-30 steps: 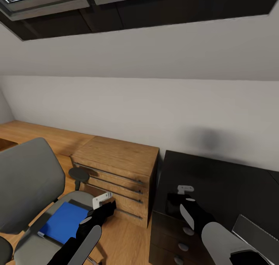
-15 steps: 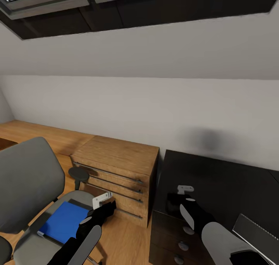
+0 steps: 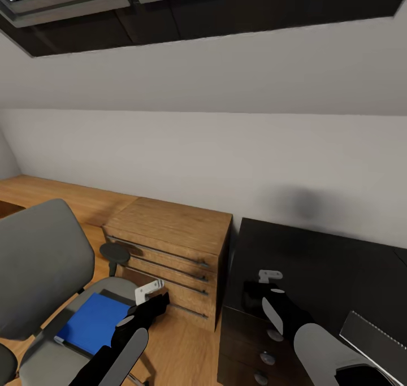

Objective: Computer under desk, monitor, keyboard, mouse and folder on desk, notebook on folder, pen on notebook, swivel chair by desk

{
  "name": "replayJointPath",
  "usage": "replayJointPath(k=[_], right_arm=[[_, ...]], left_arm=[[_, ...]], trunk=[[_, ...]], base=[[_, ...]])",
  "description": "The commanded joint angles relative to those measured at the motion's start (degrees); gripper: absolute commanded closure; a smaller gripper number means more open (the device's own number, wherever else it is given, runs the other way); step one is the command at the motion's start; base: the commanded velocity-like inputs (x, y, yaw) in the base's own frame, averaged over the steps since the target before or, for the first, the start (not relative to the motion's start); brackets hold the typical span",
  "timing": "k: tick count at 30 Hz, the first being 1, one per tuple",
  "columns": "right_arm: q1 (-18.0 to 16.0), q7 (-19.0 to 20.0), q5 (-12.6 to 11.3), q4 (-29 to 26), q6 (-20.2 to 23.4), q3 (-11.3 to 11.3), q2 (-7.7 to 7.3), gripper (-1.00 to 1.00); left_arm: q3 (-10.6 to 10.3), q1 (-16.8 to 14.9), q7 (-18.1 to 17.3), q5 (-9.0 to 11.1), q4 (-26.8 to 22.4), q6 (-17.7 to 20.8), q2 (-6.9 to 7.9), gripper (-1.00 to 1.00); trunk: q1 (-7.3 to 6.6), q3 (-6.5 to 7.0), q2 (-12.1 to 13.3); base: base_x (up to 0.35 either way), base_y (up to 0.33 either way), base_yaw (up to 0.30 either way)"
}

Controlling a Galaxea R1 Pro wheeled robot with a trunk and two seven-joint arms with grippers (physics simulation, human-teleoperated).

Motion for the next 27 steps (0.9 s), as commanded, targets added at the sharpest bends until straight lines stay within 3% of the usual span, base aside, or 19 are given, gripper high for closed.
replayJointPath(k=[1,6,7,27], right_arm=[[0.0,-0.5,-0.6,-0.1,0.3,0.5,-0.05,-1.0],[0.0,-0.5,-0.6,-0.1,0.3,0.5,-0.03,-1.0],[0.0,-0.5,-0.6,-0.1,0.3,0.5,-0.04,1.0],[0.0,-0.4,-0.6,-0.3,0.2,0.5,-0.03,1.0]], left_arm=[[-0.1,-0.1,0.4,0.3,-0.1,0.1,0.06,-1.0],[-0.1,-0.1,0.4,0.4,-0.1,0.1,0.05,-1.0],[-0.2,-0.1,0.4,0.4,-0.1,0.1,0.04,-1.0],[-0.2,-0.1,0.4,0.4,-0.1,0.1,0.06,-1.0]], trunk=[[0.0,-0.07,0.0],[0.0,-0.07,0.0],[0.0,-0.07,0.0],[0.0,-0.07,0.0]], base=[[0.0,0.0,0.0],[0.0,0.0,0.0],[0.0,0.0,0.0],[0.0,0.0,0.0]])
